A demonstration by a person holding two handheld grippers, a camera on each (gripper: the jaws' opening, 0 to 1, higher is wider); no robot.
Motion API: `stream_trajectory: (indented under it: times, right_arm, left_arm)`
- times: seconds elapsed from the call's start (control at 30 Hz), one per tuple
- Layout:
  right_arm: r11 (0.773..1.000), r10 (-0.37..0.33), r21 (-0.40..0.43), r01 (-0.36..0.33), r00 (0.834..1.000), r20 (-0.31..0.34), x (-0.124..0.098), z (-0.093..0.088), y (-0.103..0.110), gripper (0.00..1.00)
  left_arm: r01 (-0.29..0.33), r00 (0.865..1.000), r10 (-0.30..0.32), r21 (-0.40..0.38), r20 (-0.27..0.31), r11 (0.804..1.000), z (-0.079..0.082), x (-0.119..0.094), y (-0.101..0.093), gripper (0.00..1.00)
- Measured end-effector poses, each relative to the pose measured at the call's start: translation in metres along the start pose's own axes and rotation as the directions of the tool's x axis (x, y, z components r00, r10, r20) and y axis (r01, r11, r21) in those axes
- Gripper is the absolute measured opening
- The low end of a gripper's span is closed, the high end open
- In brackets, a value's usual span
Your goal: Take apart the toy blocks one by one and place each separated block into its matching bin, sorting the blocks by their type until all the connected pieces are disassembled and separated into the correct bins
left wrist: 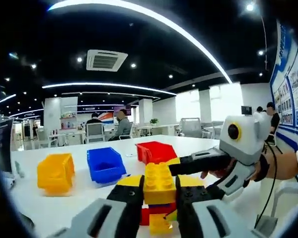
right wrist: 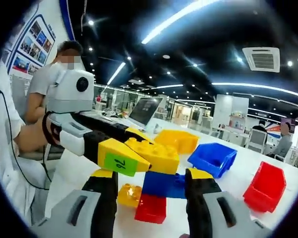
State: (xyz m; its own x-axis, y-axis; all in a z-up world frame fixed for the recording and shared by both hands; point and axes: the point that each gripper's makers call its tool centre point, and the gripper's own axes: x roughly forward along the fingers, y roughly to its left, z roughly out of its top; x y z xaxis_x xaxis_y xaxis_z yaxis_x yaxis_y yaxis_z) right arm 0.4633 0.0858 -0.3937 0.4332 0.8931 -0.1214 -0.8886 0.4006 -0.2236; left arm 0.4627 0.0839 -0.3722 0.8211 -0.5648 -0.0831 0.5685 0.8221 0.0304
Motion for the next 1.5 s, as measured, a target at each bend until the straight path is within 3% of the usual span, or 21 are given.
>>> stream_trajectory:
  times: [0.07,0.2,0.23,0.37,0.73,0.8,0.97,1.27,1.33,1.43,1.47,1.5]
  right_arm:
    - [1.000,0.002,-0.004,-0.002,1.000,0.002,0.002,0.000,0.002,0.51]
    - [0.998,-0.061,-0.020,0.061,0.998,-0.007,0.002,-0.001,-0.011,0.27]
    - [1.000,-0.016,0.016,0.016,1.000,-0.002,0.001,-0.001,-0.006,0.27]
    - [0.998,-0.056,-0.008,0.056,0.998,-0.012,0.003,-0.002,-0.009,0.27]
    - [0.998,-0.063,-0.031,0.063,0.998,-0.001,0.003,-0.001,-0.009,0.27]
    - [0.998,-0.063,-0.027,0.063,0.998,0.005,0.003,0.000,-0.010,0.26]
    - [0.997,-0.066,-0.026,0.066,0.998,0.022,0.003,0.004,-0.011,0.26]
    - [0.996,-0.071,-0.054,0.071,0.997,0.010,0.001,0.001,-0.012,0.25]
    - [0.997,-0.070,-0.026,0.070,0.997,0.024,-0.001,0.001,-0.013,0.25]
    - [0.997,-0.069,-0.040,0.070,0.997,0.027,-0.001,0.002,-0.014,0.25]
    - [0.997,-0.071,-0.032,0.071,0.997,0.028,-0.001,0.001,-0.014,0.25]
    - [0.997,-0.074,-0.014,0.074,0.997,0.017,0.000,0.000,-0.015,0.24]
  left_arm:
    - [0.001,1.000,-0.001,-0.005,-0.001,1.000,0.000,-0.001,-0.001,0.26]
    - [0.010,1.000,-0.010,-0.028,0.001,1.000,0.000,-0.004,0.000,0.26]
    - [0.014,1.000,-0.014,-0.038,0.003,0.999,0.000,-0.004,-0.001,0.26]
    - [0.006,1.000,-0.006,-0.042,0.002,0.999,0.001,-0.004,0.000,0.26]
    - [0.009,1.000,-0.012,-0.080,-0.029,0.997,0.000,-0.002,-0.001,0.25]
    - [0.021,0.999,-0.025,-0.150,-0.028,0.989,0.001,-0.001,-0.001,0.25]
    - [0.025,0.999,-0.033,-0.232,-0.029,0.972,0.003,0.001,0.004,0.25]
    - [0.030,0.997,-0.048,-0.296,-0.055,0.955,-0.001,0.004,0.004,0.25]
    - [0.043,0.997,-0.059,-0.306,-0.042,0.951,0.001,0.007,0.006,0.25]
    - [0.057,0.997,-0.073,-0.352,-0.033,0.934,0.000,0.007,0.007,0.25]
    - [0.061,0.997,-0.076,-0.344,-0.031,0.937,0.000,0.007,0.005,0.25]
    - [0.061,0.997,-0.071,-0.286,-0.023,0.956,0.001,0.008,0.005,0.25]
